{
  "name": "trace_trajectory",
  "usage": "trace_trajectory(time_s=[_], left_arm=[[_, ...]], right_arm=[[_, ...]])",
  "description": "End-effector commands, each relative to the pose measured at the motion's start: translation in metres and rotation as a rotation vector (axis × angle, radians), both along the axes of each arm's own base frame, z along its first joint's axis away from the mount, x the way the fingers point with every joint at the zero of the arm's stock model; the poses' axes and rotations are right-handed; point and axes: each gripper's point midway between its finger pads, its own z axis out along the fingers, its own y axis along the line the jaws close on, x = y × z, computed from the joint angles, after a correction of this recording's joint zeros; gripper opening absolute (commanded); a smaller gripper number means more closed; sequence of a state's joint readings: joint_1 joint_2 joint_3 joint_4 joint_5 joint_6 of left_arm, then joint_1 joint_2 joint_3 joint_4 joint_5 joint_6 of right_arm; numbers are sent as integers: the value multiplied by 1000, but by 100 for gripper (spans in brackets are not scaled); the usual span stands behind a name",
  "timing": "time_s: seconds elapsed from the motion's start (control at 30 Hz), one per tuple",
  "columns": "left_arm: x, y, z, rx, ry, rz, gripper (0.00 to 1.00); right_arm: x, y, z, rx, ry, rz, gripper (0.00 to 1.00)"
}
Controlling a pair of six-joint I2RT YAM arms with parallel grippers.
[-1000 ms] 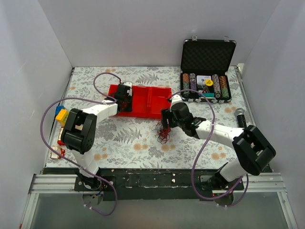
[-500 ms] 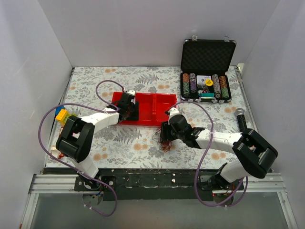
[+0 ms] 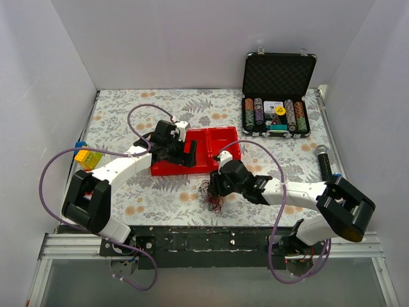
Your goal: Untangle the cables
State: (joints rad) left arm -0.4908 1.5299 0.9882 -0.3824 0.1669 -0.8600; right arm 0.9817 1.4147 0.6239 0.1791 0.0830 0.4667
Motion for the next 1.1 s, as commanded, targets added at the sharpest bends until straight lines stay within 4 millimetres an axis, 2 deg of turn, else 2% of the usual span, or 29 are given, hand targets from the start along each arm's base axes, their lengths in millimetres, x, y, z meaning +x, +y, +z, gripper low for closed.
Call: trace_trajectory(time_s=[0.0, 0.13, 0.23, 0.3, 0.4, 0.57, 0.83, 0.97, 1.07], left_arm=[[-31, -20, 46, -93, -39, -276, 98], [-74, -33, 64, -193, 24, -525, 98], [-101, -30, 55, -218, 53, -661, 98], [-104, -22, 44, -174, 37, -700, 98], [-100, -18, 41, -132, 13, -710, 98], [-113, -29, 55, -227, -26, -783, 98], [-131, -47, 35, -258, 86, -832, 77], [-133, -54, 24, -220, 63, -850, 58], [-133, -53, 14, -207, 81, -854, 49]], right_arm=[[6, 3, 13, 37, -45, -8, 44], [6, 8, 29, 95, -77, 4, 38], [6, 10, 37, 122, -95, 10, 35], [7, 10, 41, 130, -103, 17, 34], [3, 11, 44, 143, -102, 33, 31], [-3, 13, 55, 180, -130, 68, 29], [-3, 17, 62, 182, -153, 74, 28], [-4, 17, 56, 162, -146, 71, 29], [-6, 16, 53, 158, -140, 65, 29]])
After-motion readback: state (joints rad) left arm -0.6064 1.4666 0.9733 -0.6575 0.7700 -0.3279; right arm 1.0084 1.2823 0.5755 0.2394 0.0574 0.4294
